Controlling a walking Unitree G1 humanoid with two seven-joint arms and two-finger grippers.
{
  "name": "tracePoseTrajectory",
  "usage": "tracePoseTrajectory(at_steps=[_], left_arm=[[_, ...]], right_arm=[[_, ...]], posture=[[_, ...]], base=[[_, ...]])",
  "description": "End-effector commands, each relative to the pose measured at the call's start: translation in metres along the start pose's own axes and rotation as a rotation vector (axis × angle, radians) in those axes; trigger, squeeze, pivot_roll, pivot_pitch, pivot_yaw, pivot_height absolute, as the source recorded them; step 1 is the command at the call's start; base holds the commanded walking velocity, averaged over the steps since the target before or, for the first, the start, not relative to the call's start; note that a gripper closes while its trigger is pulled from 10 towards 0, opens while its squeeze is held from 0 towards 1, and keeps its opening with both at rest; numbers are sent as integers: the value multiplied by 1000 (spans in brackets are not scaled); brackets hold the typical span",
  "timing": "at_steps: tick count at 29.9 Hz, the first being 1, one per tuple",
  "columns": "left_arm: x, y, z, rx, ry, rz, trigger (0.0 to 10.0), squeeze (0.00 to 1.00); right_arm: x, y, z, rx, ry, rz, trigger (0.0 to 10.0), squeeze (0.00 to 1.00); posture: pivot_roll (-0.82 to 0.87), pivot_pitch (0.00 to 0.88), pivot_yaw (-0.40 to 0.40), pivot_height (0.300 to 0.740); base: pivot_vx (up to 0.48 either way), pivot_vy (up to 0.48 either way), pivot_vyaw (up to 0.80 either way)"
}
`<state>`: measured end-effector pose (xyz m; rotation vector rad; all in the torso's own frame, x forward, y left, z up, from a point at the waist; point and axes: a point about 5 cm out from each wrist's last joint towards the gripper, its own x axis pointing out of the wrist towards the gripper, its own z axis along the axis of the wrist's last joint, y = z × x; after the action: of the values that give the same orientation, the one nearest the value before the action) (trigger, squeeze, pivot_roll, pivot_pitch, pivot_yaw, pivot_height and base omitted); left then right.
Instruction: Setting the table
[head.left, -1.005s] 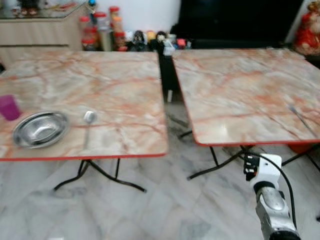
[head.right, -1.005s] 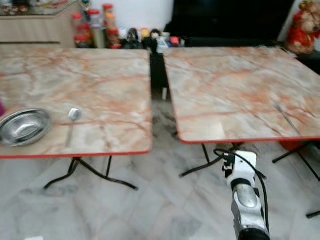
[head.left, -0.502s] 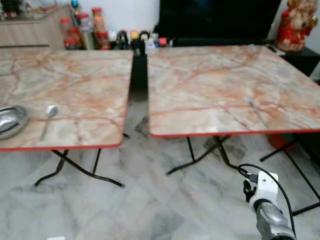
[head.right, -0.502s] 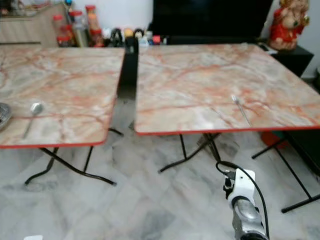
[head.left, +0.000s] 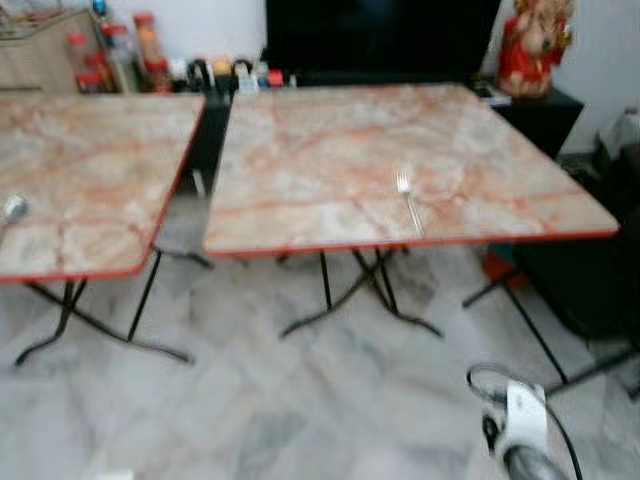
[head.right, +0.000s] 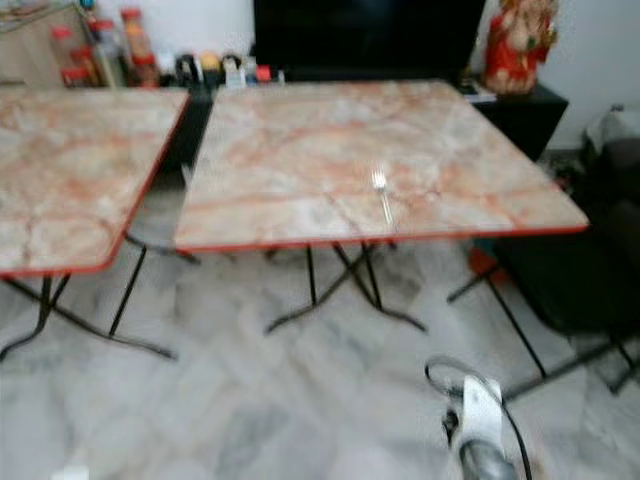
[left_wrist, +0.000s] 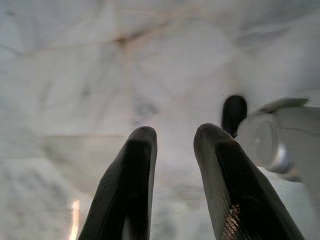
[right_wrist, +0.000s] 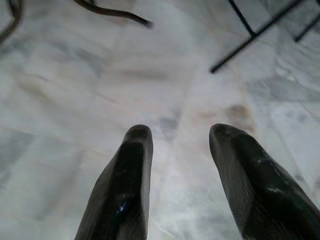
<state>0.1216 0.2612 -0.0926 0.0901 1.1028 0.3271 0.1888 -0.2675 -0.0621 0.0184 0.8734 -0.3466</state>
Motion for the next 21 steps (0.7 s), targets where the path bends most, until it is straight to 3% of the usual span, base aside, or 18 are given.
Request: tracePoseTrajectory(at_steps=[1,11,15,21], left_arm=[[0,11,1,-11,-13,24,10000,0],[0,11,-1,-7,-1,32,10000,0],[0,11,-1,-8,-2,32,10000,0],[0,11,-2,-5,-1,33,10000,0]], right_arm=[[1,6,2,21,-1,14,10000,0],[-2,-3,-12,-11,44,2,10000,0],[-3,-2,-15,24,56,8,10000,0],[-2,-2,-15,-4,58,9,10000,0]], posture=[[5,0,-14,732],[7,0,-15,732],[8,0,-14,732],[10,0,-13,732]], base=[[0,0,0],[0,0,59],[249,0,166],[247,0,0]])
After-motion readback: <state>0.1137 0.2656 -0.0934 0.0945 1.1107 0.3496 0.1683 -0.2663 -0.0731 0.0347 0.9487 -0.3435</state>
